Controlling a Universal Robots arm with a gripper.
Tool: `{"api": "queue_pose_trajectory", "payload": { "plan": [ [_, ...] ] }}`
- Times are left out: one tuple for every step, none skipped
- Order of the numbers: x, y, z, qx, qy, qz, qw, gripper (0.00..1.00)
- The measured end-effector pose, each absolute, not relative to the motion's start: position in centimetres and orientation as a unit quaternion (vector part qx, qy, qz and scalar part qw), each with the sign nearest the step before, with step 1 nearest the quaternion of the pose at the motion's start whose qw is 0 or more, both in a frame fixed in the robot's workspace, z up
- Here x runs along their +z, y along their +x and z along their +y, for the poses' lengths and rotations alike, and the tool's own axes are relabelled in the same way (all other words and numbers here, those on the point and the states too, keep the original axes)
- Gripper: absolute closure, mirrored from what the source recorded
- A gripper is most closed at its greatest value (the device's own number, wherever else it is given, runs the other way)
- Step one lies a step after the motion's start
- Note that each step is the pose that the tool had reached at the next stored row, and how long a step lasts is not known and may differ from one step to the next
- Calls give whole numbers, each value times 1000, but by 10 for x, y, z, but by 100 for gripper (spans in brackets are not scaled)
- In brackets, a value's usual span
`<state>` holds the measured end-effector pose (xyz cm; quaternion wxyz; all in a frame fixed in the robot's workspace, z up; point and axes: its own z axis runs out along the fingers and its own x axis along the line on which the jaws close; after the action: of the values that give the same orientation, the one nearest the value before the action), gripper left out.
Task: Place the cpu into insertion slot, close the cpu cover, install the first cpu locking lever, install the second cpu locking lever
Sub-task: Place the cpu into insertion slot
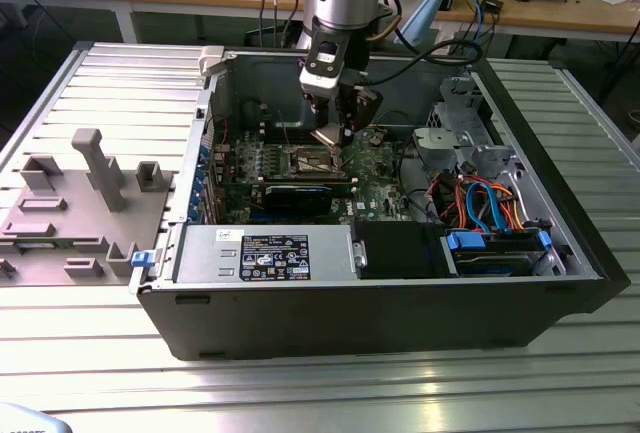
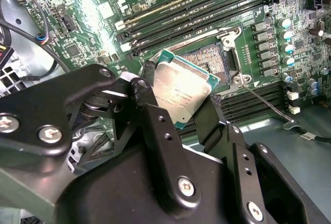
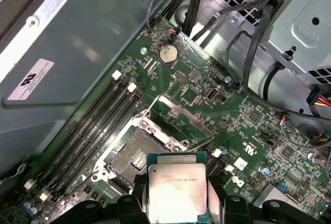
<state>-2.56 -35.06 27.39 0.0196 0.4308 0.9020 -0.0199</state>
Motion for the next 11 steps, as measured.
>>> {"api": "queue_pose_trajectory", "payload": {
  "plan": [
    [274,-26,-351,-20,432,902,20,45],
    [274,-26,-351,-20,433,901,20,45],
    [274,-26,-351,-21,434,901,20,45],
    [274,-26,-351,-21,435,900,20,45],
    [274,-26,-351,-21,435,900,20,45],
    [273,-26,-351,-21,436,899,20,45],
    [273,-26,-351,-23,444,896,20,45],
    [272,-26,-351,-23,452,892,20,45],
    [272,-26,-351,-23,461,887,20,45],
    [272,-26,-351,-23,474,880,20,45],
    [272,-26,-351,-23,479,878,20,45]
  ]
}}
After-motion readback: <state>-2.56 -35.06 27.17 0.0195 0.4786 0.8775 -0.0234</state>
